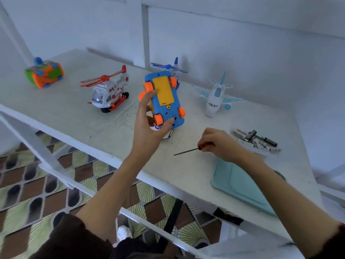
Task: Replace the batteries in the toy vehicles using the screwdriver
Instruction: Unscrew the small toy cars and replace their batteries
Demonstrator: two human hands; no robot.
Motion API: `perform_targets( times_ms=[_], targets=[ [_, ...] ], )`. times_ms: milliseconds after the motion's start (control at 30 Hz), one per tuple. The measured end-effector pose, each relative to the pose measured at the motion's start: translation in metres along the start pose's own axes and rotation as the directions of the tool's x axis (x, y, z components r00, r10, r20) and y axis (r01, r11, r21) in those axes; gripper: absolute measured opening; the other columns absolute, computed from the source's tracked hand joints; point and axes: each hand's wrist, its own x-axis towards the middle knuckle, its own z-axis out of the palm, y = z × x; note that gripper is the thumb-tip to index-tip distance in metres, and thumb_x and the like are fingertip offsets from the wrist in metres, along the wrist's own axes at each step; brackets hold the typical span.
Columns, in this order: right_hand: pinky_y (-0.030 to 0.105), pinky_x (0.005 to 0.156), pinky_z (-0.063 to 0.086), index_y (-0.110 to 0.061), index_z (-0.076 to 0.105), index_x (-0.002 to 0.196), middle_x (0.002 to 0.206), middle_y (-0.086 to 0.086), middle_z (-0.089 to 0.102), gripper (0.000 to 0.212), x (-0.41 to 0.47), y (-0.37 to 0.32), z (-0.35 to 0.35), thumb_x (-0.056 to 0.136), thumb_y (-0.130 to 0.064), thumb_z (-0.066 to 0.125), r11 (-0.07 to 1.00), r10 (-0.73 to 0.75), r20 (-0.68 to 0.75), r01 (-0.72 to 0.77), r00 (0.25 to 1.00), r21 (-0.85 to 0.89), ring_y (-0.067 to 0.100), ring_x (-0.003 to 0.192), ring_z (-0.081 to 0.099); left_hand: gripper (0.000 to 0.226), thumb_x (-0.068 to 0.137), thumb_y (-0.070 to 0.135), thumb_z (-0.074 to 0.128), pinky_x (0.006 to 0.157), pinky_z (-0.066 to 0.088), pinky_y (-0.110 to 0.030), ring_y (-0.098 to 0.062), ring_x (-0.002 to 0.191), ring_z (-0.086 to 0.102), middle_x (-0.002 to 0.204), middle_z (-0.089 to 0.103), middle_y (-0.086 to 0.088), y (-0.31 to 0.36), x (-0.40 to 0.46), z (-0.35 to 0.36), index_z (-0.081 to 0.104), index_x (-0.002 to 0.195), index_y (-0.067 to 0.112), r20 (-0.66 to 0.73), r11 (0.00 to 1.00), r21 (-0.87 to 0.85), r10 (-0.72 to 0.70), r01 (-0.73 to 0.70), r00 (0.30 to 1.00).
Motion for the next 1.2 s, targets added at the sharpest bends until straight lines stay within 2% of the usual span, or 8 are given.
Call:
perform_targets(
  times_ms=[67,333,433,533,733,933,1100,1200],
  targets=[
    [0.038,0.082,0.044,-0.006,0.072,0.094,0.097,0.009,0.061,0.018,0.006,0.001,0.005,0.076,-0.006,0.071,0.999,-0.004,0.003,0.004,1.000,-0.045,0.025,0.091,0.056,0.064,0.082,0.002,0.070,0.067,0.054,-0.019,-0.007,0.089,0.066,0.113,0.052,0.011,0.000,-0.003,-0.006,0.037,0.127,0.033,-0.008,1.000,0.021,-0.007,0.007,1.000],
    [0.031,0.082,0.038,-0.019,0.067,0.108,0.106,0.000,0.058,0.025,0.012,0.007,0.014,0.084,-0.023,0.065,0.978,0.018,0.094,0.002,0.995,-0.210,0.020,0.101,0.050,0.063,0.079,0.022,0.071,0.075,0.058,-0.031,-0.006,0.104,0.059,0.122,0.050,0.016,-0.001,-0.013,-0.026,0.035,0.126,0.041,0.041,0.995,0.062,-0.081,0.079,0.996],
    [0.028,0.068,0.042,-0.020,0.069,0.093,0.086,-0.007,0.060,0.018,0.010,-0.009,0.000,0.082,-0.034,0.066,0.999,-0.010,-0.188,0.000,0.982,-0.051,0.010,0.076,0.054,0.068,0.078,0.034,0.069,0.082,0.057,-0.045,-0.018,0.112,0.060,0.125,0.057,-0.002,0.000,-0.006,-0.034,0.032,0.134,0.040,0.144,0.989,-0.005,-0.146,0.148,0.979],
    [0.021,0.060,0.044,-0.020,0.063,0.100,0.089,-0.004,0.060,0.014,0.019,-0.046,-0.030,0.086,-0.024,0.062,0.961,-0.016,-0.501,0.152,0.865,0.232,0.003,0.069,0.054,0.074,0.078,0.030,0.070,0.084,0.056,-0.045,-0.022,0.113,0.060,0.123,0.059,-0.004,0.010,0.011,-0.039,0.026,0.137,0.039,0.211,0.989,-0.038,-0.130,0.141,0.969],
    [0.010,0.068,0.046,-0.023,0.050,0.126,0.104,0.002,0.044,0.034,0.086,-0.107,-0.084,0.093,-0.028,0.052,0.916,-0.088,-0.572,0.292,0.815,0.274,0.006,0.078,0.055,0.079,0.070,0.028,0.077,0.080,0.057,-0.049,-0.026,0.106,0.062,0.119,0.056,-0.018,0.025,0.065,-0.057,0.025,0.127,0.042,0.262,0.994,0.019,-0.107,0.105,0.959],
    [0.009,0.071,0.036,-0.025,0.047,0.130,0.106,0.004,0.044,0.040,0.170,-0.139,-0.100,0.092,-0.039,0.049,0.943,-0.036,-0.537,0.206,0.843,0.260,0.007,0.080,0.049,0.081,0.069,0.015,0.078,0.064,0.055,-0.027,-0.011,0.073,0.061,0.112,0.055,-0.003,0.015,0.135,-0.111,0.025,0.128,0.031,0.205,0.984,0.178,-0.036,-0.001,0.978],
    [0.034,0.077,0.049,-0.028,0.054,0.113,0.107,0.007,0.049,0.041,0.262,-0.169,-0.098,0.083,-0.055,0.054,0.907,0.138,-0.478,0.083,0.867,0.412,0.018,0.088,0.057,0.090,0.063,0.016,0.081,0.064,0.041,-0.005,0.014,0.082,0.056,0.111,0.049,0.012,-0.009,0.199,-0.156,0.026,0.135,0.016,0.207,0.946,0.302,0.057,-0.119,0.977],
    [0.038,0.068,0.055,-0.015,0.057,0.102,0.094,0.005,0.057,0.033,0.319,-0.179,-0.094,0.082,-0.041,0.062,0.814,0.253,-0.382,0.018,0.889,0.581,0.020,0.074,0.060,0.094,0.060,0.012,0.084,0.064,0.041,-0.002,0.019,0.082,0.055,0.112,0.047,0.010,-0.030,0.234,-0.186,0.028,0.135,0.014,0.199,0.942,0.317,0.052,-0.114,0.979]
  ],
)
